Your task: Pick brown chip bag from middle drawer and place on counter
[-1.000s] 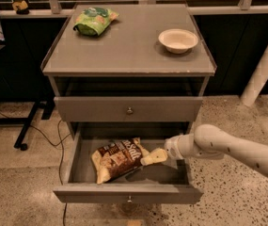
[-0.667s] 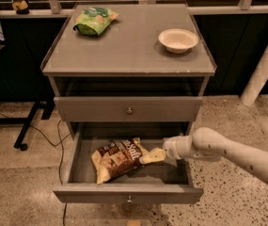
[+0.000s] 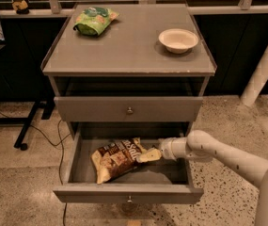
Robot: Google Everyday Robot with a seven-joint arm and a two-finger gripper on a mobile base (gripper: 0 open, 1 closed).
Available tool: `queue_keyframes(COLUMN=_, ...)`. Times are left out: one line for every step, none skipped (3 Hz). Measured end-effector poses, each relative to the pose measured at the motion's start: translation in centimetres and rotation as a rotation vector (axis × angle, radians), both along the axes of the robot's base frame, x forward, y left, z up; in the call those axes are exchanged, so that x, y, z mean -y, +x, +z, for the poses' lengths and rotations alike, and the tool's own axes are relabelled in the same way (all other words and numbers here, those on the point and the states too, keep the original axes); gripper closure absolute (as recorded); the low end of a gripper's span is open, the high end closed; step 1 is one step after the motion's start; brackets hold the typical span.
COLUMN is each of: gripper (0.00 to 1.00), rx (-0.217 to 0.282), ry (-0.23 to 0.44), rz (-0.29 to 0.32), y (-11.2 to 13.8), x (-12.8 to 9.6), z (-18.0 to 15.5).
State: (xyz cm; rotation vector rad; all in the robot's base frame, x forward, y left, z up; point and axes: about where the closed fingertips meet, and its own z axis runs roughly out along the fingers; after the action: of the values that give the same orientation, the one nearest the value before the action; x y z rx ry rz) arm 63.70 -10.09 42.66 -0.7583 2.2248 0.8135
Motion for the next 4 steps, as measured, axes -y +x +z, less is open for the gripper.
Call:
queue_keyframes(gripper=0.00, rx=-0.017, ry=0.020, rz=0.008, y=0.7, x=-0.7, z=-1.4)
queue_keyframes(gripper=0.00, rx=-0.038, ry=0.031, rz=0.012, y=0.9, x=-1.1, z=-2.4)
queue_keyframes(gripper=0.00, rx=-0.064, ry=0.034, rz=0.021, y=0.8, x=-1.5, z=-3.4)
queue_keyframes(gripper=0.19, rx=-0.084, ry=0.032, rz=0.025, y=0.8, x=-1.8, z=-4.2)
